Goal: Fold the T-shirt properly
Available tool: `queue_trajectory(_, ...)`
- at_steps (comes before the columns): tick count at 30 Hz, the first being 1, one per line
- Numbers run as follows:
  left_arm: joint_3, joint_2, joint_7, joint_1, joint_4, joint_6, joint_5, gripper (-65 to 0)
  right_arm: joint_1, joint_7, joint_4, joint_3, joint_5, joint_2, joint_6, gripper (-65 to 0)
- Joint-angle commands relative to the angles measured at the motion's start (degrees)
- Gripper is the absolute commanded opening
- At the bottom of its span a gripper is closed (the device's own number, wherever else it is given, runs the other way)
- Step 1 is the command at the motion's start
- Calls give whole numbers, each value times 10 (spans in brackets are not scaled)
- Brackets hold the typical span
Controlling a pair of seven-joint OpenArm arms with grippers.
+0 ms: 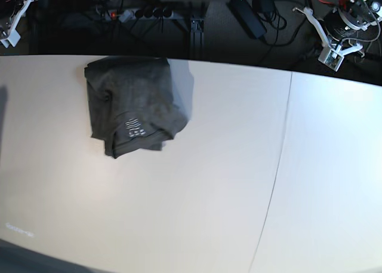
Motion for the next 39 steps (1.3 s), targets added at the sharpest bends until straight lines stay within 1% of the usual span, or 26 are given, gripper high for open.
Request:
queue_trajectory(1, -9, 1, -13, 15, -14, -12, 1, -650, -12, 6, -20, 7, 5, -1, 40, -650)
queue_trajectory(3, -10, 12, -29, 27, -72, -25, 12, -650, -19, 17, -84, 7, 5, -22, 40, -650)
queue_trajectory(5, -8, 22, -46, 26, -148, -46, 15, -650, -18, 22, -155, 7, 5, -40, 36, -650)
queue_trajectory(7, 3, 24, -69, 18, -233, -58, 18, -650, -15, 25, -224, 5, 5, -53, 36, -650)
queue_trajectory(8, 13, 24, -87, 10, -278, -58, 28, -650, -10, 28, -255, 4, 5, -56, 36, -650)
queue_trajectory(10, 39, 21, -145, -11, -368, -58, 61, -650, 4, 34, -310, 4, -8, -61, 36, -650)
queue_trajectory(14, 127, 4, -280, -78, -564, -53, 127, -650, 56, 70, -398, 4, -79, -79, 31, -650)
queue_trajectory(15, 152, 4, -294, -102, -614, -47, 144, -650, 74, 72, -418, 3, -100, -85, 31, -650)
queue_trajectory(16, 179, 5, -295, -129, -663, -35, 157, -650, 93, 70, -438, -1, -124, -92, 31, -650)
queue_trajectory(18, 236, 12, -265, -183, -756, -3, 157, -650, 129, 72, -480, -24, -161, -104, 13, -650)
queue_trajectory(20, 289, 27, -231, -240, -840, 40, 156, -650, 166, 79, -522, -63, -193, -118, -11, -650)
queue_trajectory(23, 365, 56, -207, -317, -951, 90, 156, -650, 219, 93, -577, -134, -230, -144, -43, -650)
queue_trajectory(24, 387, 66, -205, -339, -981, 95, 152, -650, 235, 104, -592, -156, -239, -155, -54, -650)
queue_trajectory(26, 426, 87, -206, -378, -1024, 95, 139, -650, 265, 121, -614, -192, -256, -177, -73, -650)
queue_trajectory(28, 458, 103, -207, -410, -1035, 95, 132, -650, 298, 126, -624, -205, -282, -203, -80, -650)
queue_trajectory(30, 482, 116, -205, -437, -1035, 95, 118, -650, 327, 137, -625, -205, -295, -228, -80, -650)
queue_trajectory(32, 493, 131, -191, -458, -1035, 95, 96, -650, 356, 150, -625, -205, -301, -247, -80, -650)
queue_trajectory(34, 494, 147, -179, -473, -1035, 95, 88, -650, 386, 149, -625, -205, -302, -263, -81, -650)
queue_trajectory(37, 494, 172, -180, -489, -1035, 95, 73, -650, 430, 149, -623, -205, -302, -279, -80, -650)
queue_trajectory(39, 494, 188, -191, -491, -1035, 95, 70, -650, 454, 152, -623, -205, -302, -283, -80, -650)
